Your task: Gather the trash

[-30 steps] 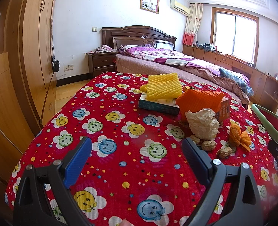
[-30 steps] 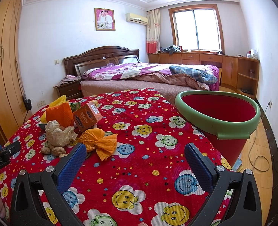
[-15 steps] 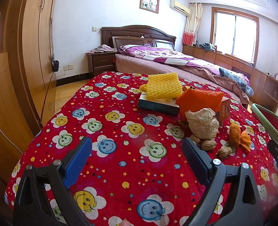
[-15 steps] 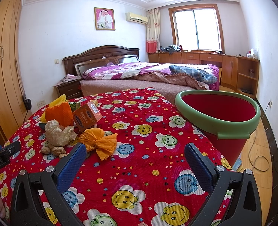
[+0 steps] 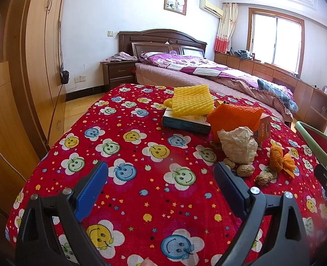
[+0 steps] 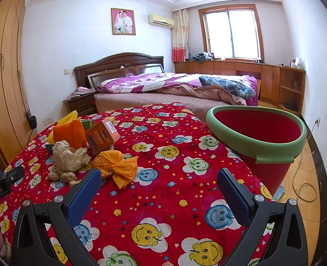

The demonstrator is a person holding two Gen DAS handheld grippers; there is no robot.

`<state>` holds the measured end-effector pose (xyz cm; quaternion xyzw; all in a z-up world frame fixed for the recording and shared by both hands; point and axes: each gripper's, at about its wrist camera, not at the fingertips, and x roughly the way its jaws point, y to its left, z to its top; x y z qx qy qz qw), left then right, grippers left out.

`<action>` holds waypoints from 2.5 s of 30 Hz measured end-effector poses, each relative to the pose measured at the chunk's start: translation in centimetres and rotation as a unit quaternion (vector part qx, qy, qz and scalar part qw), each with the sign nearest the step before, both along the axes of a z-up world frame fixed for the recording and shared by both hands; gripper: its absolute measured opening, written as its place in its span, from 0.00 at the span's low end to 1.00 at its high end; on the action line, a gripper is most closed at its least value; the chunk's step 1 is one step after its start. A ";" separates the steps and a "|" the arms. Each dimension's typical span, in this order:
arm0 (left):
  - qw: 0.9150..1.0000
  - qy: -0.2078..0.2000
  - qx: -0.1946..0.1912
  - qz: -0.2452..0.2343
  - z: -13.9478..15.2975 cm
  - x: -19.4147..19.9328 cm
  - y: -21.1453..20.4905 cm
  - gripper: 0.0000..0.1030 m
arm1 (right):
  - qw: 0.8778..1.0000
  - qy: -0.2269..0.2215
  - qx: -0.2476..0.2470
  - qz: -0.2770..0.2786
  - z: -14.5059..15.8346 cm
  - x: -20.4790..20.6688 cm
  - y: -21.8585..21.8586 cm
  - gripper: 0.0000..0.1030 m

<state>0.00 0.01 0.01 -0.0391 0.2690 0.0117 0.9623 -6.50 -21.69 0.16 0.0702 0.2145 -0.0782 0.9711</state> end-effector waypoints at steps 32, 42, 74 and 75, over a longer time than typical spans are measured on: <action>0.998 0.041 -0.007 -0.046 0.8 3.2 -1.5 0.93 | 0.999 0.022 0.029 -0.004 0.1 0.4 -0.9 1.00; 0.990 0.090 0.008 -0.109 1.0 6.2 -6.5 0.88 | 0.999 0.028 0.045 -0.011 1.6 0.2 -2.7 1.00; 0.985 0.110 -0.053 -0.118 2.3 8.1 -2.4 0.34 | 0.981 0.166 0.064 0.072 0.2 8.7 2.0 1.00; 0.985 0.114 -0.058 -0.117 2.0 8.3 -2.1 0.34 | 0.981 0.170 0.062 0.073 0.0 9.0 2.3 1.00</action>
